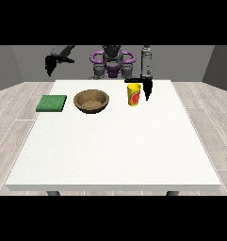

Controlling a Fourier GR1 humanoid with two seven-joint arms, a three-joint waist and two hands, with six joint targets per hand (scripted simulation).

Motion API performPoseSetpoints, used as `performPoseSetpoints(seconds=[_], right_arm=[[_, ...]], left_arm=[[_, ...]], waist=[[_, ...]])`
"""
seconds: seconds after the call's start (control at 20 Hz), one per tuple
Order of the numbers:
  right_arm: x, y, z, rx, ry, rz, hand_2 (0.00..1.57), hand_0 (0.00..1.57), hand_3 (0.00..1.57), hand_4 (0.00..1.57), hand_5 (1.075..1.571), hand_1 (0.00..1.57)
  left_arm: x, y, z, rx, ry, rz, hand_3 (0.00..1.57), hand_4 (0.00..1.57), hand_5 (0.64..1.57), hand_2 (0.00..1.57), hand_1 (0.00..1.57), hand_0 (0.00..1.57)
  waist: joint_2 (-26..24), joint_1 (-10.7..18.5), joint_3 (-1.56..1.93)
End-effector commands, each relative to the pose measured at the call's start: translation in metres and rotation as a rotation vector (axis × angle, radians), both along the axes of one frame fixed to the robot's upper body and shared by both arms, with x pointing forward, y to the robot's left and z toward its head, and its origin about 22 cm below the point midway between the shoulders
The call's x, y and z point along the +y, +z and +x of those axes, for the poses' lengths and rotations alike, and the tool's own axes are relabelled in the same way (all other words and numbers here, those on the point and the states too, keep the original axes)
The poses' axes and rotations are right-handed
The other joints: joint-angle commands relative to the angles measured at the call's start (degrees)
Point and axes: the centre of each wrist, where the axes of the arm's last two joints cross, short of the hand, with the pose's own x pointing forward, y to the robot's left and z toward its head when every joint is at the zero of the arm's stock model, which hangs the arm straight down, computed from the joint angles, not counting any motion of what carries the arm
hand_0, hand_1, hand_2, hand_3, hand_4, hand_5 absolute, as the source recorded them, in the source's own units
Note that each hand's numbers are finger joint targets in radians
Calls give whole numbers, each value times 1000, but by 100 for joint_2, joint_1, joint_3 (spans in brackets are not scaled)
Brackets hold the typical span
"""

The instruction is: Pick the cup and pour the ball into the bowl, then pick the bowl and place it on the pad

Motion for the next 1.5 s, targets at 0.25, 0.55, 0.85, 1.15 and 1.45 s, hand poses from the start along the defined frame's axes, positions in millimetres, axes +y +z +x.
performPoseSetpoints(seconds=[0.25,0.55,0.85,1.15,1.45], right_arm=[[-8,-20,-3,-19,8,9,0,0,0,0,1571,0],[6,5,12,-103,52,-9,0,0,0,0,1571,0],[-17,17,14,-55,54,-39,0,0,0,0,1570,0],[-37,31,19,-92,36,-35,0,0,0,0,1570,0],[-45,-26,-2,178,-29,-21,0,0,0,0,1569,0]], left_arm=[[-2,-30,10,-6,36,18,0,0,1520,0,0,0],[2,-22,31,-73,67,25,0,0,1526,0,0,0],[-13,-53,1,-50,164,293,1571,1403,1268,1571,1286,1286],[-8,-34,18,-47,207,346,1571,1500,1241,1571,1327,1327],[37,-25,12,118,184,657,1571,1571,1341,1571,1381,1381]], waist=[[186,-81,1],[687,-296,-2],[505,-444,3],[542,-530,3],[-1059,49,22]])
